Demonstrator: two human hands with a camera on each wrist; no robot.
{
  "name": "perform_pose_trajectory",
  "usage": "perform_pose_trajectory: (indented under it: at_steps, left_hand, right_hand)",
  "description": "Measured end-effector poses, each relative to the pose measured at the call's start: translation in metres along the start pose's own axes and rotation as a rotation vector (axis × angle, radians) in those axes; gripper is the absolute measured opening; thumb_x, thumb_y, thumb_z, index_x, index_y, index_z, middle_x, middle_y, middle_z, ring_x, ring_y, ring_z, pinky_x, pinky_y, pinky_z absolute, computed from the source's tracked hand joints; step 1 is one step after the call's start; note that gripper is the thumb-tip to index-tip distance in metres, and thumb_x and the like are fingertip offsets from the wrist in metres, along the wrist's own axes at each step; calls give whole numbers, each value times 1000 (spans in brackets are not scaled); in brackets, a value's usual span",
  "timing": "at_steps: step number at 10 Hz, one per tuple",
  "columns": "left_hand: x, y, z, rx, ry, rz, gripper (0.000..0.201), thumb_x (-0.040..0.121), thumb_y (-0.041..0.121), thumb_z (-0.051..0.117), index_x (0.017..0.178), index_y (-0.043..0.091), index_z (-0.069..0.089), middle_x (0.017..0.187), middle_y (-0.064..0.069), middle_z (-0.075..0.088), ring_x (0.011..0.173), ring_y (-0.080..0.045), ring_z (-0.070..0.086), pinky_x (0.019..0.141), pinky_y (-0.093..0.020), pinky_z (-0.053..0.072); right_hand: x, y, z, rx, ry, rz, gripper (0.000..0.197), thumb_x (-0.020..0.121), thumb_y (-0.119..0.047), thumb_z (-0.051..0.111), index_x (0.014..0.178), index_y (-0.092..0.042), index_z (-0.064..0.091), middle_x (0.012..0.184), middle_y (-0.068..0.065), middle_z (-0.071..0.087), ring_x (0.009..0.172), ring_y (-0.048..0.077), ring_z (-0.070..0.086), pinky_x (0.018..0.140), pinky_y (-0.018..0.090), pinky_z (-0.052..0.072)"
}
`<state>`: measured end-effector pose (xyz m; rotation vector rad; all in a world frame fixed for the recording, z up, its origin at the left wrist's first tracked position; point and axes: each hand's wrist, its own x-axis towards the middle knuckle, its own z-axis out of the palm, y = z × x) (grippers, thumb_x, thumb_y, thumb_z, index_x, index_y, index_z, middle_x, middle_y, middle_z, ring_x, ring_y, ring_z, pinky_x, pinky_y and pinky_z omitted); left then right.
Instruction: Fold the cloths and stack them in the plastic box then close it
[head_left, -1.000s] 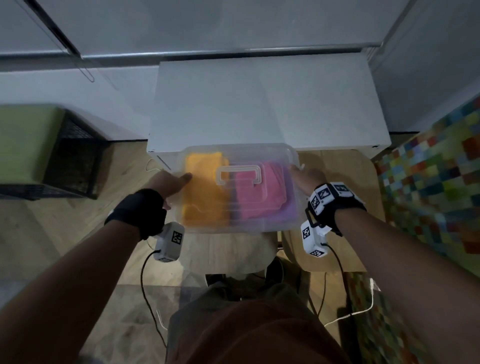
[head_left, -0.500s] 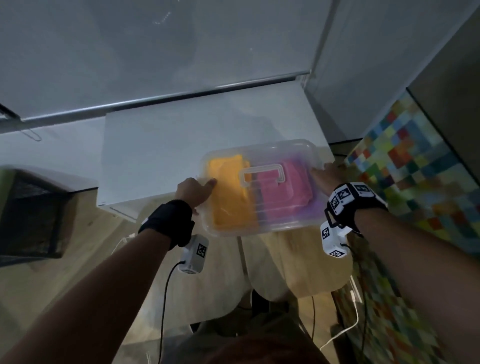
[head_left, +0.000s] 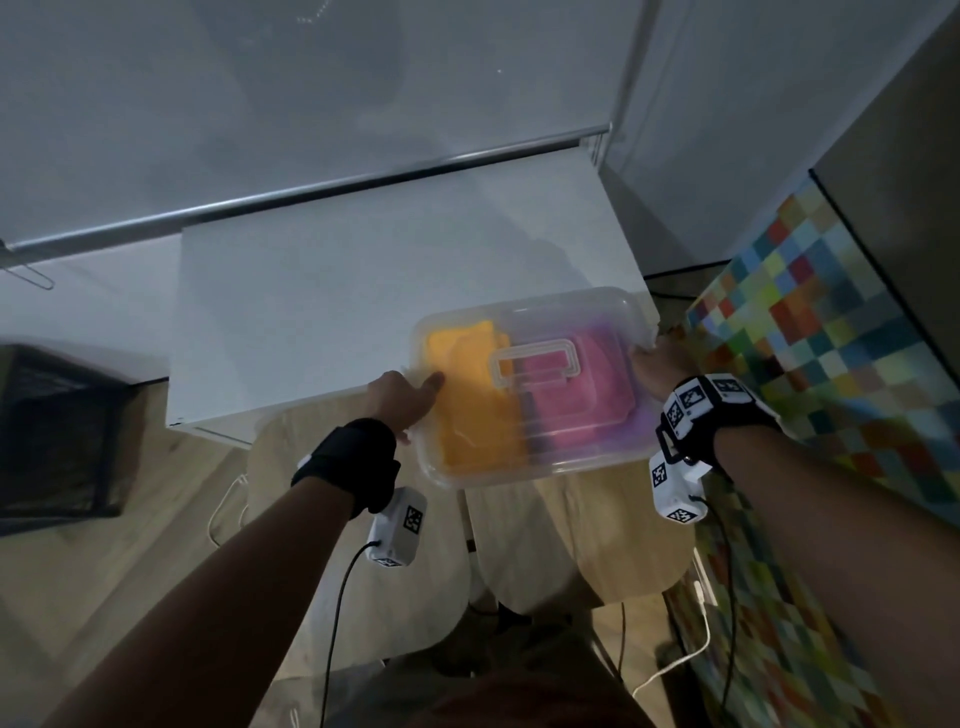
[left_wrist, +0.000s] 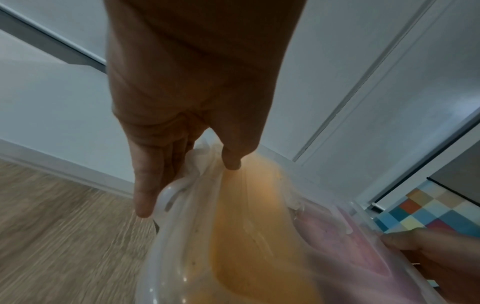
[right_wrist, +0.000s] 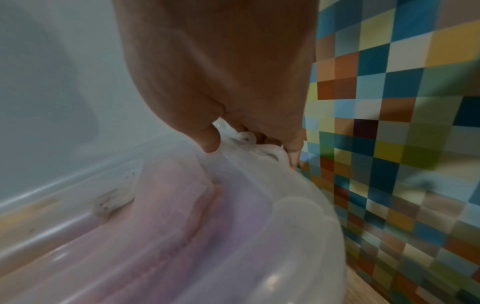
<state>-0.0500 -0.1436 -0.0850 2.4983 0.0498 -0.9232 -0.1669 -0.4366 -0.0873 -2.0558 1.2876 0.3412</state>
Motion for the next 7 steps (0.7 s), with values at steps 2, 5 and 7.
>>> perform_pose_trajectory:
  at_steps: [2,5,7]
  left_hand:
    - [-1,0,14,-57,-11,-3,66,88,60,57,110,-2,58,95,-15,67,71,-27,69,63,-42,62]
    - [5,-10,11,108,127,119,78,91,69,38,114,-3,58,109,-20,65,96,-33,64,77,-34,51]
    - [-3,-14,-44,236,279,203,69,96,61,39,136,7,50,129,-19,60,121,-33,55,100,-39,43]
  right_hand:
    - [4,7,-1,-65,49,-7,57,103,-28,38,148,4,28,151,26,34,137,40,36,111,42,30]
    - [-4,8,-1,-81,107,-76,64,97,-24,50,154,-15,20,156,15,28,140,38,32,111,46,32]
    - [-25,-9,-11,-257,173,-362,69,86,-48,57,147,-31,31,158,4,20,143,35,21,115,52,24]
